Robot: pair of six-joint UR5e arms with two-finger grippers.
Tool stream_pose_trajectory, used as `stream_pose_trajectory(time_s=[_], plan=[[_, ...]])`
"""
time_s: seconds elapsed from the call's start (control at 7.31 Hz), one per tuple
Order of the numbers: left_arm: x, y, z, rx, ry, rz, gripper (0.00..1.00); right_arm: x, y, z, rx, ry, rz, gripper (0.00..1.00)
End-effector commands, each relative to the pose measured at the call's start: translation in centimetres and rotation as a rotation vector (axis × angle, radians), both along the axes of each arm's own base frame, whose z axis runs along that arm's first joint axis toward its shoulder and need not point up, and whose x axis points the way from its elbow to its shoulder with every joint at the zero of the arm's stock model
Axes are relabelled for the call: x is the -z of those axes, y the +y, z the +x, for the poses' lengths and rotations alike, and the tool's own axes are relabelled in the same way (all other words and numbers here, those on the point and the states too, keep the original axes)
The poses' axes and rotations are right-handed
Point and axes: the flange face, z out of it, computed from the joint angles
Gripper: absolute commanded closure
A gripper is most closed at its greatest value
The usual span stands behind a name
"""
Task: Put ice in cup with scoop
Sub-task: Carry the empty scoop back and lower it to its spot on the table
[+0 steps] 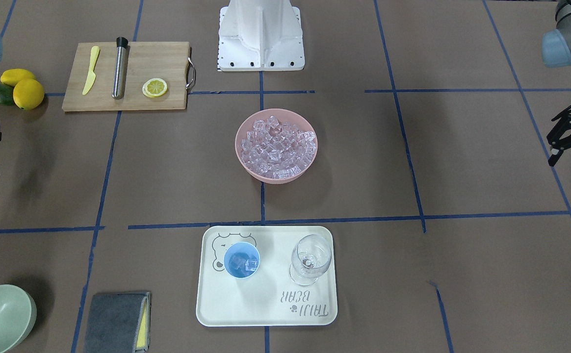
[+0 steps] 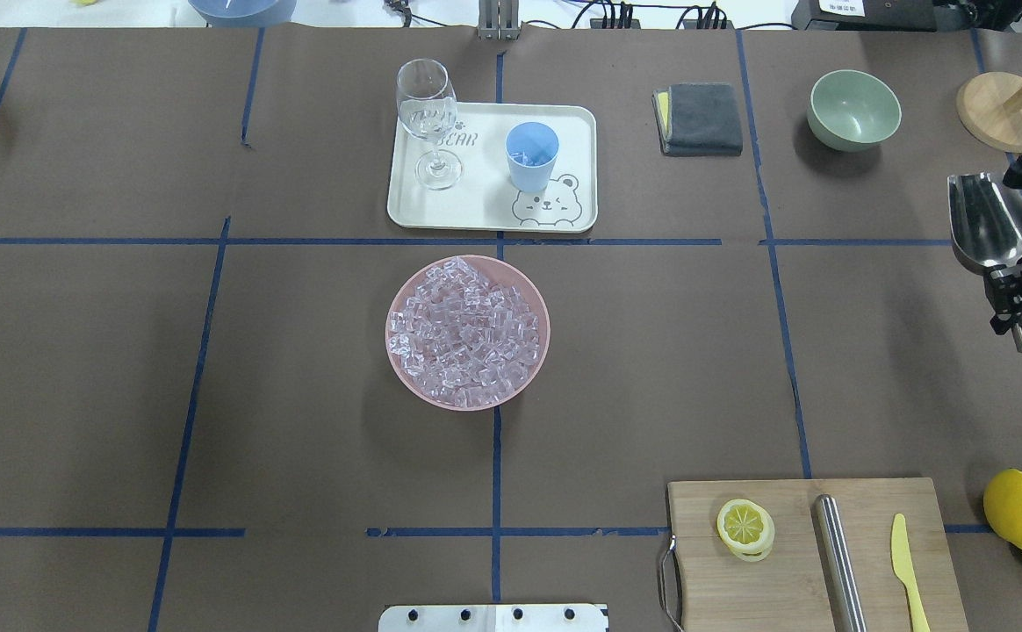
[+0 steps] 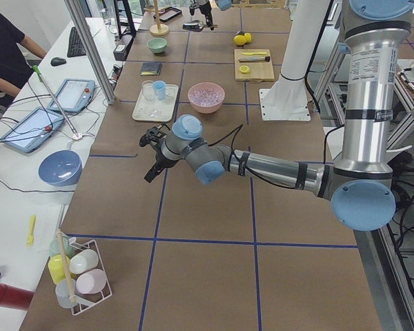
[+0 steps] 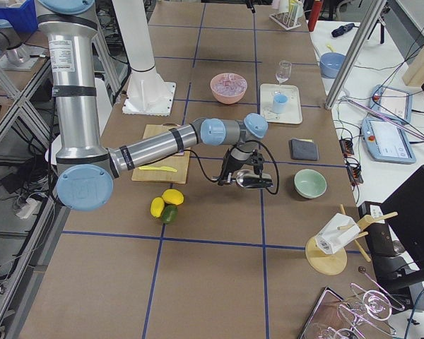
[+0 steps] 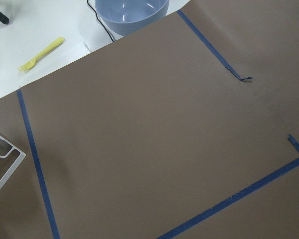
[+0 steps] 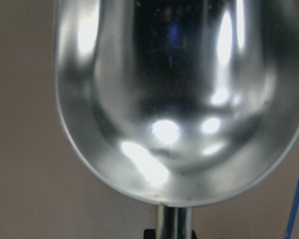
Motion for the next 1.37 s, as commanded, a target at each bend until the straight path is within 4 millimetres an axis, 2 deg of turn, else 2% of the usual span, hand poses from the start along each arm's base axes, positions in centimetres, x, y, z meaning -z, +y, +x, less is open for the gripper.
stream_pose_trajectory(time_s=[0.0,0.14,0.68,0.96,1.09,1.23], plan=[[0.1,0.0,0.0,0.003,-0.002,0.004,0.00,-1.1,1.7,-2.4,0.046,-0.066,-0.039,1.00],[0.1,0.0,-0.1,0.007,-0.004,0.004,0.00,-1.4,2.7,-3.4,0.068,-0.106,-0.052,1.00],[0.1,0.0,-0.2,0.009,-0.004,0.006,0.00,-1.0,4.0,-6.4,0.086,-0.142,-0.116,1.00],[0.5,0.0,-0.2,0.010,-0.003,0.014,0.00,-2.4,3.9,-7.6,0.088,-0.148,-0.108,1.00],[0.5,0.0,-0.4,0.014,-0.003,0.012,0.00,-2.7,3.9,-7.8,0.090,-0.148,-0.108,0.73],[0.4,-0.1,-0.4,0.014,-0.004,0.011,0.00,-2.3,4.0,-7.7,0.089,-0.151,-0.100,0.01]])
